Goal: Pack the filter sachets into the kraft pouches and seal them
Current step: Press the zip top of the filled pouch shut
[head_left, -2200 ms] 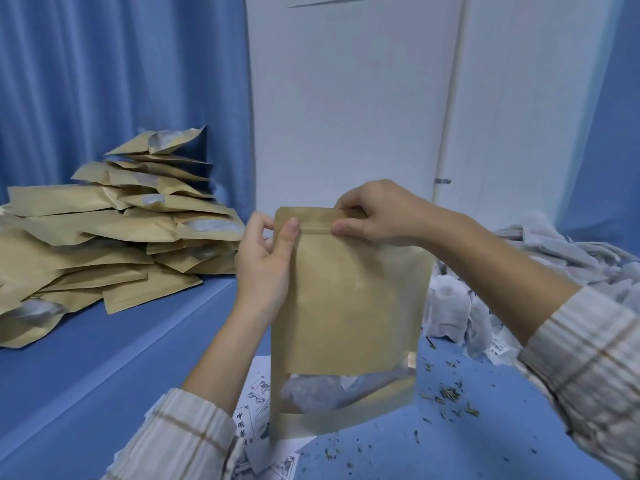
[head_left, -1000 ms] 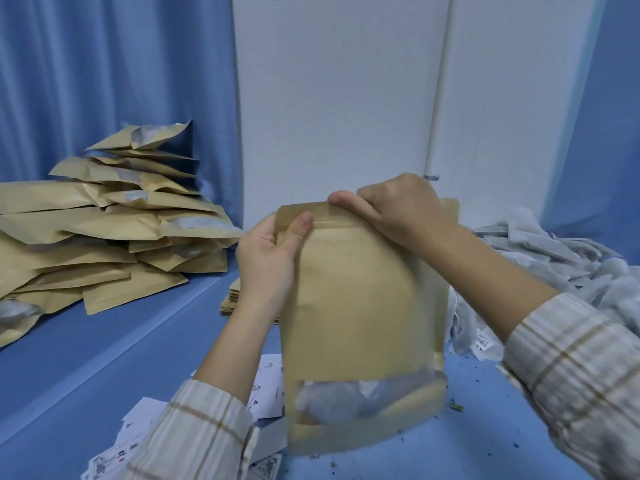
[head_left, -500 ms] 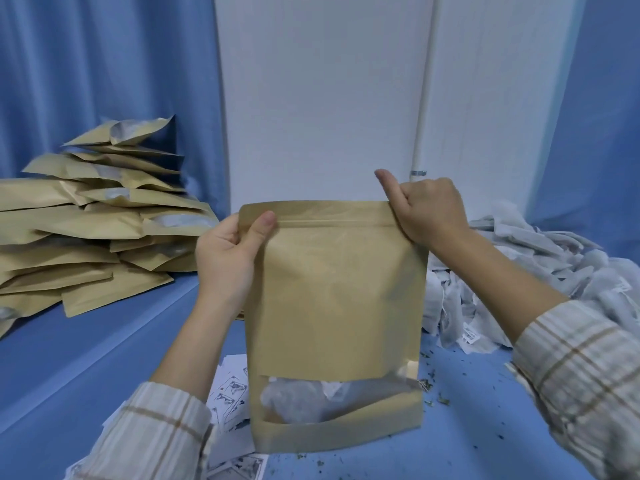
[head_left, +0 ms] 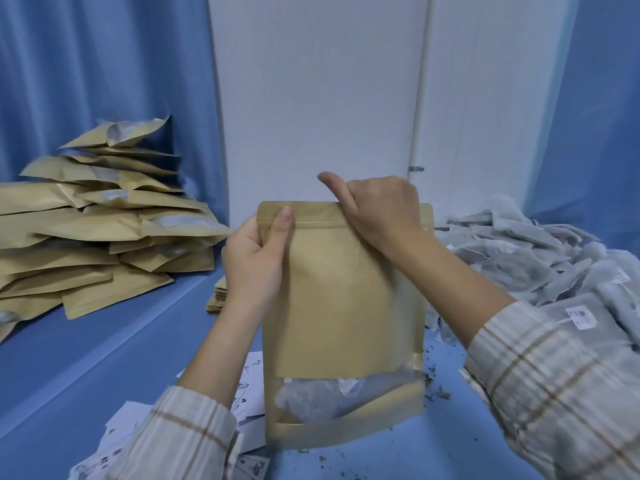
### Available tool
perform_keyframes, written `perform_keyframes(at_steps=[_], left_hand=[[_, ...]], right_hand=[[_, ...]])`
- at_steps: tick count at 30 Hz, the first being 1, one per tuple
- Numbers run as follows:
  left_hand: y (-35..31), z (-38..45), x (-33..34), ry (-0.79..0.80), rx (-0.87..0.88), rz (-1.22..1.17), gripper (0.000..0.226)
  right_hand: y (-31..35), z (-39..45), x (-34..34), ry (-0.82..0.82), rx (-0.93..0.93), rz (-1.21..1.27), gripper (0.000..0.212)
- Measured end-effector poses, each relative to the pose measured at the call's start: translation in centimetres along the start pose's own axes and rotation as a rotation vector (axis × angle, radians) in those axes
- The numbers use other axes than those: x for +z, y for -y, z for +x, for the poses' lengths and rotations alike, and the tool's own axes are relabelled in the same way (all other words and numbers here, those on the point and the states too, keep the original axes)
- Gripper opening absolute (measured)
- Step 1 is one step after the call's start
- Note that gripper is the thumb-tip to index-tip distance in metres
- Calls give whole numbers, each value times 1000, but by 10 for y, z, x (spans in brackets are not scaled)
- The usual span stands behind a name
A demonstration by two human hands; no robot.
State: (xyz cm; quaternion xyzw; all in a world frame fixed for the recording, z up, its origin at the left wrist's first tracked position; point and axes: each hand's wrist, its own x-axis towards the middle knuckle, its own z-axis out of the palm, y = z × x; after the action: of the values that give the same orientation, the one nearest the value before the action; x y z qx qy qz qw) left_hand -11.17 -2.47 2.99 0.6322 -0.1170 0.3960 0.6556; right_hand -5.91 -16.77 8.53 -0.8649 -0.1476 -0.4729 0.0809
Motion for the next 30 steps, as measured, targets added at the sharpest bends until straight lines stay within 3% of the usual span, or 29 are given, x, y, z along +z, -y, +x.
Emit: perform_keyframes(at_steps=[3,7,11,14,16,19,23,27,30], left_hand=[[1,0,4,3,27,21,29],[4,-2,3,8,42,31,33],[10,12,-17,-39,-17,-45,18],[13,20,-33,-54,-24,-60,16],[15,22,-37,-61,-21,-54,17],[14,20,-37,-60,-23,-39,17],[11,18,-35,11,-25,-16,17],[10,15,-32,89,-66,-39,33],[9,14,-30,100,-67,-34,29]], right_hand=[[12,-2,-3,-192,-80,45,63],[10,-4,2,24,-25,87,63],[-31,-4,-8,132,55,466,39],[-70,-13,-17,273,300,816,42],[-82,-20,-17,397,319,1080,33],[-80,-23,-14,410,364,1271,27],[-72,-22,-13,429,427,1368,27],[-62,-24,-10,272,471,1371,13],[-59,-27,-8,252,462,1319,4]])
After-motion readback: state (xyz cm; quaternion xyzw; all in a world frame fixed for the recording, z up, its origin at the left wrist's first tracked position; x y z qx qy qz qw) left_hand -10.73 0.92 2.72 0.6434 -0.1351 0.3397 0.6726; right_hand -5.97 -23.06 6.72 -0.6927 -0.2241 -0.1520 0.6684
